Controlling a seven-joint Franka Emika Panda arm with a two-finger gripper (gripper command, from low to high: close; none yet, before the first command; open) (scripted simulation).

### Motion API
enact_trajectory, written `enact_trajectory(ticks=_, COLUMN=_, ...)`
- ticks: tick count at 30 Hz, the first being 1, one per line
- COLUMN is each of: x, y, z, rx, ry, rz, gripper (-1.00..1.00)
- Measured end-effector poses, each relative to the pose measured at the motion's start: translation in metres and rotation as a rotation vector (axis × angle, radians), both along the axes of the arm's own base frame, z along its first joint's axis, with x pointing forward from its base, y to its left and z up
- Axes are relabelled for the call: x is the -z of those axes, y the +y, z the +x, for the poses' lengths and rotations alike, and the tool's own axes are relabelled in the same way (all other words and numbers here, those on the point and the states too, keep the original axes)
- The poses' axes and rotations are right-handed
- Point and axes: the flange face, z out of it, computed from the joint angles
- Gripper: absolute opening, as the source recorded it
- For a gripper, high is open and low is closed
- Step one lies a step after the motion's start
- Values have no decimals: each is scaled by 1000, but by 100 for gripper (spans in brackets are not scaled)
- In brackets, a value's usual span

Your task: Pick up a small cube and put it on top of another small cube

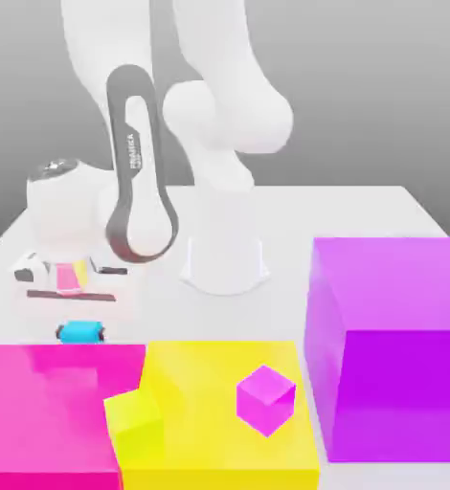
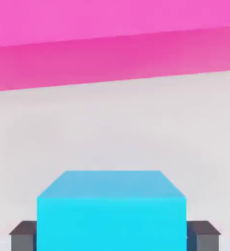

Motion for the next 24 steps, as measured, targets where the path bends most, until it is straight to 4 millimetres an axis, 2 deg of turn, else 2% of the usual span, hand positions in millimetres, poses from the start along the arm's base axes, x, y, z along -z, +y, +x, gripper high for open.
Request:
enact_trajectory(ticks=3, x=1, y=0, z=0, rx=0, ry=-1, rz=1, gripper=-100)
enact_trajectory(ticks=11, x=-58, y=0, z=1, rx=3, ry=-2, rz=3, gripper=-100)
enact_trajectory(ticks=13, x=-70, y=5, z=25, rx=1, ry=-1, rz=1, gripper=-100)
enact_trajectory(ticks=18, x=-100, y=25, z=102, rx=35, ry=0, rz=-2, gripper=-100)
enact_trajectory(ticks=24, x=-145, y=77, z=190, rx=88, ry=-2, rz=-2, gripper=-100)
